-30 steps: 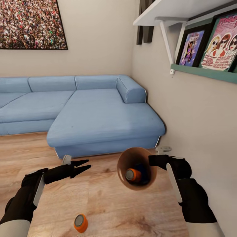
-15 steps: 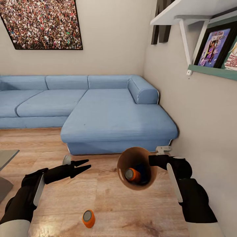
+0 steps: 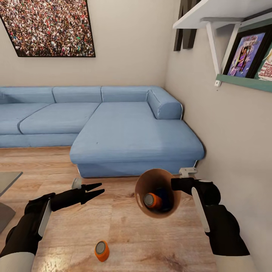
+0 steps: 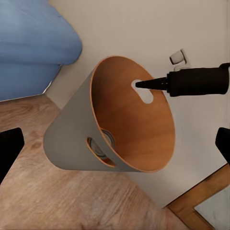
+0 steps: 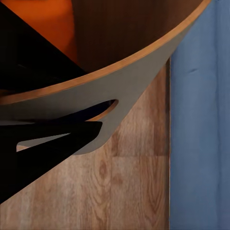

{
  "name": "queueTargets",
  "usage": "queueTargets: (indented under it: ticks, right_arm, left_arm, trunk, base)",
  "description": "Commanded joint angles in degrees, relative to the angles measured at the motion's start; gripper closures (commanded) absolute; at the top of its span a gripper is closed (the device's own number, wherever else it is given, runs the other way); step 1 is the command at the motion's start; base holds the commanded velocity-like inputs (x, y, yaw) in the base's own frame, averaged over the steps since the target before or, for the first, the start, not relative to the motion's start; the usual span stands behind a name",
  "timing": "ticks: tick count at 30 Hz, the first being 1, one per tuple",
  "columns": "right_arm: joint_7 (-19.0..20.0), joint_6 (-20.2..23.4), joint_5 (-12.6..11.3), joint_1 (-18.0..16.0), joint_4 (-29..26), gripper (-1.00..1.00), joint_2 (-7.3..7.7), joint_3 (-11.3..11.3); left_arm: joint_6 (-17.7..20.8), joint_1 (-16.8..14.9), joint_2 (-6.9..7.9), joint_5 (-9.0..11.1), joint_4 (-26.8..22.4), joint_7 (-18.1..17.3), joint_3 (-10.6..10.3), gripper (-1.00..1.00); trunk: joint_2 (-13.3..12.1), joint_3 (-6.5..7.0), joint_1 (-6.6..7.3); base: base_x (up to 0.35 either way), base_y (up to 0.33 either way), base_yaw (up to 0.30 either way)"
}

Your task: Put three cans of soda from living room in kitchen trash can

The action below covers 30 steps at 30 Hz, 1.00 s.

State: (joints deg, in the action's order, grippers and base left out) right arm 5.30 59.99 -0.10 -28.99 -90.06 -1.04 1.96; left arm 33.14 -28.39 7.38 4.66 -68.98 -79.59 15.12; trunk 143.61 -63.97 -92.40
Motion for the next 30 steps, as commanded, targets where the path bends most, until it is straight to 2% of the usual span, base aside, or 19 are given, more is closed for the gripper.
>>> queueTargets:
  ticks: [1,30]
  right_arm:
    - [0.07,0.01,-0.91,-0.02,-0.03,1.00,-0.01,0.04]
    - [0.07,0.01,-0.95,-0.02,-0.03,1.00,-0.01,-0.16]
  left_arm:
    - [0.00,0.00,0.00,0.00,0.00,-0.06,0.00,-1.00]
    - [0.00,0.00,0.01,-0.09,-0.19,0.17,-0.08,-1.00]
  trunk:
    - [0.00,0.01,0.01]
    - [0.00,-2.39,0.01]
  base:
    - [0.000,0.000,0.000]
    - [0.000,0.000,0.000]
